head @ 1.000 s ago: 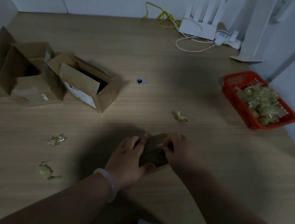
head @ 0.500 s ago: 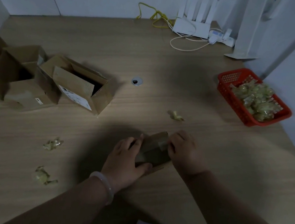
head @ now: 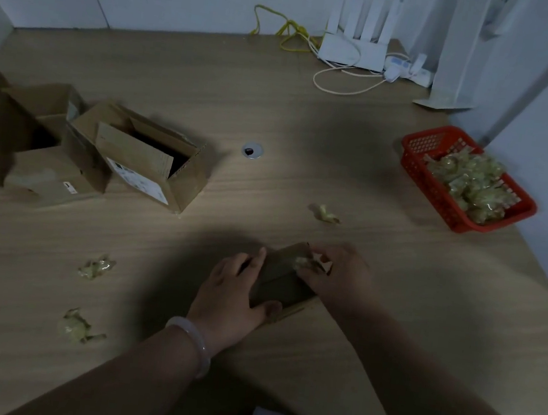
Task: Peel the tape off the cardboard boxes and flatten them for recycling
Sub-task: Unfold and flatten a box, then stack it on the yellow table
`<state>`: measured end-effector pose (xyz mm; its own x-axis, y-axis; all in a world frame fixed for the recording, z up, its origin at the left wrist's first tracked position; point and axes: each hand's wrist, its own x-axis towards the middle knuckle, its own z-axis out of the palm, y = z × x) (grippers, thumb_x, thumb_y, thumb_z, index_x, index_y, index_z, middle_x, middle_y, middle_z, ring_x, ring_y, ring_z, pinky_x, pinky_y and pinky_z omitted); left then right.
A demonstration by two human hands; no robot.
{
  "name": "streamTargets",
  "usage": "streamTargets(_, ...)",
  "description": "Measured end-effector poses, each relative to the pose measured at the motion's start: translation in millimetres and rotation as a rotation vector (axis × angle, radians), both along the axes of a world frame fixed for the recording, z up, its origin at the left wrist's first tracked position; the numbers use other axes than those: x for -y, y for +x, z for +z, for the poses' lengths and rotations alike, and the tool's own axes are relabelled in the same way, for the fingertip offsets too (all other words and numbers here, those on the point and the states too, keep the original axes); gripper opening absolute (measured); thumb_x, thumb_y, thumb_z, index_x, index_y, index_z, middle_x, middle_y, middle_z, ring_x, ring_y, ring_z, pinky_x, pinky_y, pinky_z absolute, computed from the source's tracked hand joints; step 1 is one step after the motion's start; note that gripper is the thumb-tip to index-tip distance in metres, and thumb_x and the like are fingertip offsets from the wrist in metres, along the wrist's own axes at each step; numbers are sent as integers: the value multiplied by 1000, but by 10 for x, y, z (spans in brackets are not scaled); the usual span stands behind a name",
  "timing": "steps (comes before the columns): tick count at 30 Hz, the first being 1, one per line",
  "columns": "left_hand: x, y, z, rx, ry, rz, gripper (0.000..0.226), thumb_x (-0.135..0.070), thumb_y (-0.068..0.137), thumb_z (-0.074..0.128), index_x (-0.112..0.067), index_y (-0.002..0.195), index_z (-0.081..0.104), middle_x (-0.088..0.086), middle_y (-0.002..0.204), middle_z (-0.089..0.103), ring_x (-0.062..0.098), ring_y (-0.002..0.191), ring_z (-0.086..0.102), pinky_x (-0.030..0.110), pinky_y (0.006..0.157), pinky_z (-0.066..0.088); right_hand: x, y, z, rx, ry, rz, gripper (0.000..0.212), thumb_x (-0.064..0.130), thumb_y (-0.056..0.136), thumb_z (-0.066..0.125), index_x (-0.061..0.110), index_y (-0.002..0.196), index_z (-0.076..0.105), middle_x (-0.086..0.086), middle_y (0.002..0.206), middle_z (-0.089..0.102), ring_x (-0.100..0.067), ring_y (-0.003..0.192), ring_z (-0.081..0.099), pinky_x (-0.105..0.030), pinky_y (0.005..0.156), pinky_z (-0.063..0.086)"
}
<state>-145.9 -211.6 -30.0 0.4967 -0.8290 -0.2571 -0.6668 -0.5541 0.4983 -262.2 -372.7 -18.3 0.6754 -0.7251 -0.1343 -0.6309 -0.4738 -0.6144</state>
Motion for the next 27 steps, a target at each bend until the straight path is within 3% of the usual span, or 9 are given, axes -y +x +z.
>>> streamTargets(3, 3, -6, -2, -4, -13, 2, 91, -63, 84, 51, -33, 152, 0, -9, 149, 15, 14, 137, 12, 29, 113, 15, -29, 8, -5, -29, -42, 67, 19, 33, 79, 74, 21, 92, 69, 4, 91, 54, -19, 89, 60, -24, 78, 45)
streamTargets(6, -3, 1, 7, 2, -12, 9, 90, -63, 84, 51, -32, 152, 1, -9, 149, 16, 15, 138, 14, 30, 114, 17, -41, 3, -17, -18, -104, 93, 15, 33, 81, 72, 26, 76, 60, 8, 76, 53, -19, 78, 58, -28, 68, 44)
streamTargets(11, -20, 8, 16, -9, -5, -9, 89, -63, 85, 50, -34, 151, -1, -10, 150, 14, 15, 138, 13, 32, 115, 18, 68, -69, -29, 105, -22, -180, 23, 19, 78, 72, 23, 67, 53, 7, 65, 56, -22, 71, 62, -31, 61, 46)
streamTargets(13, -22, 13, 15, -17, -7, -14, 89, -64, 85, 49, -34, 151, -1, -11, 149, 13, 15, 138, 12, 32, 114, 18, 79, -97, -22, 130, -51, -173, 19, 14, 77, 70, 17, 68, 54, 0, 69, 57, -26, 72, 59, -33, 61, 45)
streamTargets(17, -24, 20, 21, -27, -10, -19, 89, -64, 84, 50, -34, 151, 0, -11, 150, 14, 16, 139, 13, 33, 116, 20, 26, -74, 14, 56, -238, 56, 5, 14, 82, 63, 15, 87, 62, -8, 96, 57, -31, 85, 57, -36, 68, 46)
streamTargets(20, -19, 12, 14, -8, -19, -19, 89, -63, 84, 51, -33, 152, 2, -9, 148, 17, 16, 137, 15, 33, 115, 21, -57, -11, 24, -28, -307, 252, 21, 19, 85, 59, 16, 105, 67, -7, 110, 59, -29, 101, 55, -37, 83, 47)
streamTargets(24, -15, 25, -9, -12, -22, -4, 89, -63, 84, 52, -33, 152, 1, -10, 149, 16, 15, 138, 14, 33, 116, 21, -163, -28, 32, 38, -282, 302, 23, 30, 86, 65, 13, 100, 72, -9, 100, 63, -29, 96, 59, -37, 83, 50)
streamTargets(27, -18, 17, -27, 15, -35, -18, 90, -63, 84, 51, -32, 152, 1, -9, 149, 16, 15, 138, 14, 32, 115, 19, -89, 7, 48, 61, -92, 118, 21, 27, 84, 68, 18, 103, 70, -5, 99, 63, -24, 93, 61, -33, 83, 49)
